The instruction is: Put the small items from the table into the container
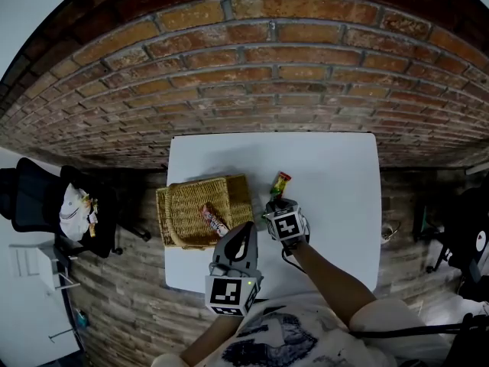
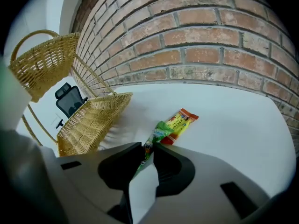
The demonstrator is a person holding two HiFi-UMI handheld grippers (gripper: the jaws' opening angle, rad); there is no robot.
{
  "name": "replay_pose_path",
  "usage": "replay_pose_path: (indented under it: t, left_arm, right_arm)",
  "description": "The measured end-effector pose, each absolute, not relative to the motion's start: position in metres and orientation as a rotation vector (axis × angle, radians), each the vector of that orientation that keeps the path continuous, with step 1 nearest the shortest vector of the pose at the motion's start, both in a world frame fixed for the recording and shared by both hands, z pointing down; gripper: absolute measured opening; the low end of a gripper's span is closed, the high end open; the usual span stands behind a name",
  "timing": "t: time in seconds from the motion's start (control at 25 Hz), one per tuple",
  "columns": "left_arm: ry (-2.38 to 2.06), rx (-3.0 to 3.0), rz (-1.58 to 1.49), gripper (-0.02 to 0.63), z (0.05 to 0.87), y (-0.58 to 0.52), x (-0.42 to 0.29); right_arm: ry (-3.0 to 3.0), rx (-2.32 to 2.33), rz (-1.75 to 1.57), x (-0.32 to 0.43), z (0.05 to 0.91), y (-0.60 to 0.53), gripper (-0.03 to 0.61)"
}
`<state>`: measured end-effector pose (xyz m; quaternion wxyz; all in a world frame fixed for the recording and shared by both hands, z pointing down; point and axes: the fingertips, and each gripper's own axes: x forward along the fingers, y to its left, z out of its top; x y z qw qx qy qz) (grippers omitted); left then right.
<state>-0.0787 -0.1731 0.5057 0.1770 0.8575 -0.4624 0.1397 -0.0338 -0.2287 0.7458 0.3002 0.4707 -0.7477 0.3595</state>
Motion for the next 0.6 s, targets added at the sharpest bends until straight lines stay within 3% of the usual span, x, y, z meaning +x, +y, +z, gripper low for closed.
replay_pose_path:
  t: [0.6]
  left_arm:
    - [-1.338,2.434,0.382,0.048,0.506,-0.168,-0.082]
  right_arm:
    - [-2.047,1.257,0.922,-0.032,0.715,-0.219,0.067]
